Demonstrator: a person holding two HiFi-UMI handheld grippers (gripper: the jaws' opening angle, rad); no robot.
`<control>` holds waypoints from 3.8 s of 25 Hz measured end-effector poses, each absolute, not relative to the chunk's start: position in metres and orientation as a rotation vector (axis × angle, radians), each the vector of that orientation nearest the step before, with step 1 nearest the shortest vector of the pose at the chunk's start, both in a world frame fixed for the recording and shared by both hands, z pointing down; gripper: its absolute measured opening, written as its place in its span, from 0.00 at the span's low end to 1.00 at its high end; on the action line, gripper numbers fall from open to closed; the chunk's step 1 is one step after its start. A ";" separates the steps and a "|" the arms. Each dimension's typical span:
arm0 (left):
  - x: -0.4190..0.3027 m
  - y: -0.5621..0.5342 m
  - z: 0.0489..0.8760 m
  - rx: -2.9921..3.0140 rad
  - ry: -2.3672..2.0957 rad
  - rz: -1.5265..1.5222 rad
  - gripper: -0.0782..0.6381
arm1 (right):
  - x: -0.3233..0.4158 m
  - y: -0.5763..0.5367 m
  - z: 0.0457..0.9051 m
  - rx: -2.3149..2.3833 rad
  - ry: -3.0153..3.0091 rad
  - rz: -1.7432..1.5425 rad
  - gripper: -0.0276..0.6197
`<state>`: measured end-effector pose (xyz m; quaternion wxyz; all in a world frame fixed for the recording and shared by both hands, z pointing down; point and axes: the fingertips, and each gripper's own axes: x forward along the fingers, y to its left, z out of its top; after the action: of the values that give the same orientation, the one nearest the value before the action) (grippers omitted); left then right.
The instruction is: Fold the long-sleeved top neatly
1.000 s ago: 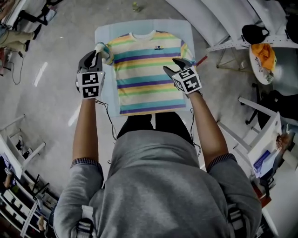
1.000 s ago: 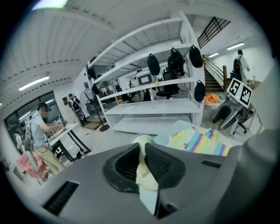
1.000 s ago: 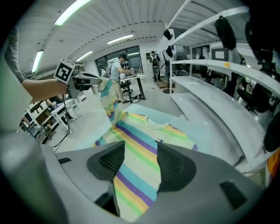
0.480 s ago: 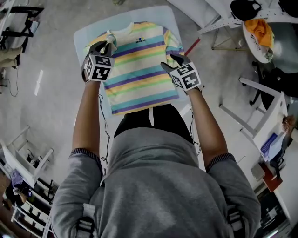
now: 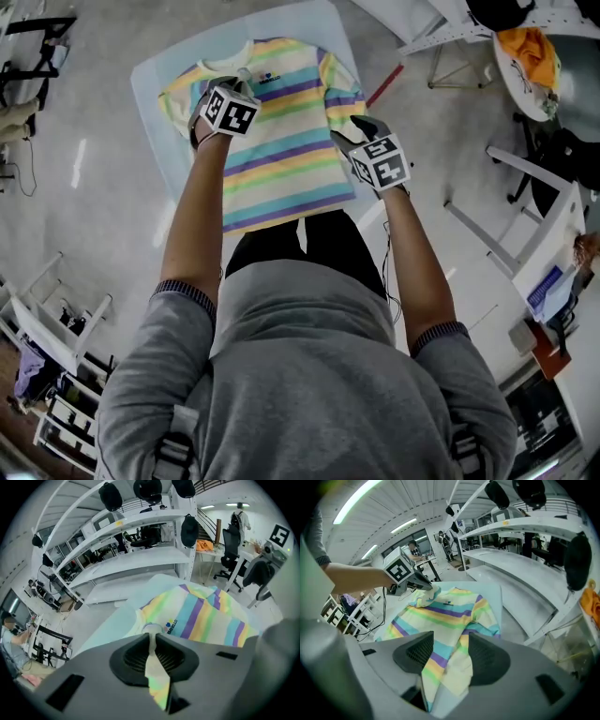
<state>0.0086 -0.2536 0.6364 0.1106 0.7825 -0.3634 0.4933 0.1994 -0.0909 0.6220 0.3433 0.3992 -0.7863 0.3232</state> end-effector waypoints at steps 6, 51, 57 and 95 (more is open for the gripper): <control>0.037 -0.255 0.647 2.295 -1.060 1.413 0.18 | 0.209 -0.089 0.631 1.046 -2.034 0.890 0.43; 0.142 -0.091 0.589 2.554 -0.546 0.652 0.54 | 0.241 0.003 0.741 1.487 -1.662 1.208 0.42; 0.132 -0.093 0.582 2.551 -0.570 0.657 0.54 | 0.243 0.002 0.746 1.472 -1.605 1.090 0.12; 0.063 -0.173 0.423 2.583 -1.071 0.383 0.54 | 0.355 -0.202 0.468 1.289 -1.637 -0.105 0.12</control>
<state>0.0628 -0.1728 0.4226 0.1586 0.9036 -0.3747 0.1340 0.3551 -0.2015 0.4680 0.5037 0.5337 -0.6780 -0.0433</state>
